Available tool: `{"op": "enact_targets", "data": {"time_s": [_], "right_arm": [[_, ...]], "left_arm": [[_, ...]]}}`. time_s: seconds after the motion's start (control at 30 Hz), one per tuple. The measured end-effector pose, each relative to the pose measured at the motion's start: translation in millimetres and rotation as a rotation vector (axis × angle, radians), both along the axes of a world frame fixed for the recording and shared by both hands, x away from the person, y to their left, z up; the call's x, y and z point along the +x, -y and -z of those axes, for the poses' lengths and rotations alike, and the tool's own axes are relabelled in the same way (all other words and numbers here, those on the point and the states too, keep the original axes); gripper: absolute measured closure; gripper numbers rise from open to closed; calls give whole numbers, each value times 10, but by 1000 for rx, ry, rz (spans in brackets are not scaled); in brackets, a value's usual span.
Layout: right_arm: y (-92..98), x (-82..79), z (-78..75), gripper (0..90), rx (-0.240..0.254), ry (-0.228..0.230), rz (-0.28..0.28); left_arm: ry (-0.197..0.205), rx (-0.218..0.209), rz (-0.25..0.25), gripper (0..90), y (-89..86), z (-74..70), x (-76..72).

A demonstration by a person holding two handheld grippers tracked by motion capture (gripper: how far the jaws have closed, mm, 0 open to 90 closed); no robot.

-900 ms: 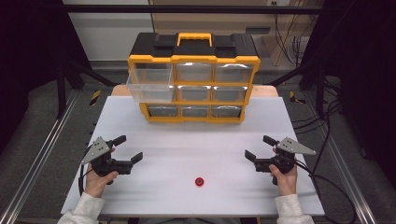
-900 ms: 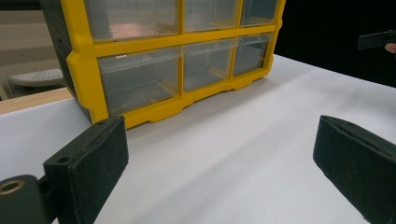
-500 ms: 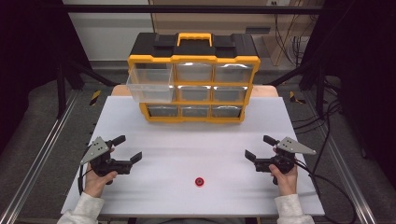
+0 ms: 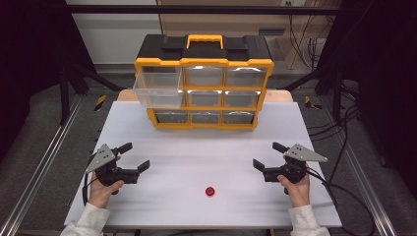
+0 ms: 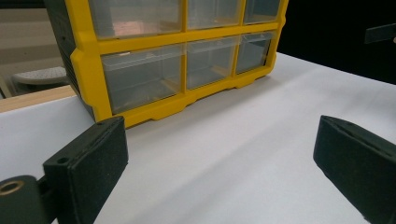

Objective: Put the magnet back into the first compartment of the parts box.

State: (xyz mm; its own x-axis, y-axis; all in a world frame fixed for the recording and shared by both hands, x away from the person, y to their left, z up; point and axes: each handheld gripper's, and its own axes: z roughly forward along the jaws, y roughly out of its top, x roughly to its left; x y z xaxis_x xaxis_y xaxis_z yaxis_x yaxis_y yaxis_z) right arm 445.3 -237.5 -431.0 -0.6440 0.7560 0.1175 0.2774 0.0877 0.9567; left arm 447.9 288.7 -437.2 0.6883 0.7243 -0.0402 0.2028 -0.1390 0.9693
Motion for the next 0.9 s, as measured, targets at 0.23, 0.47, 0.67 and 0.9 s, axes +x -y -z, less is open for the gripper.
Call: {"op": "enact_targets", "data": {"time_s": [0.23,0.47,0.67,0.9], "right_arm": [[-106,-3,-13,4,-18,-12,-6],[-247,-2,-9,4,-40,-30,-36],[-360,-18,-21,4,-57,-43,-62],[-510,-43,-11,4,-73,-64,-104]], "left_arm": [[-6,-2,-2,25,-4,4,4],[-9,-3,-2,26,-7,10,9],[-12,-2,-4,26,-4,12,14],[-19,0,-7,26,-4,17,19]]}}
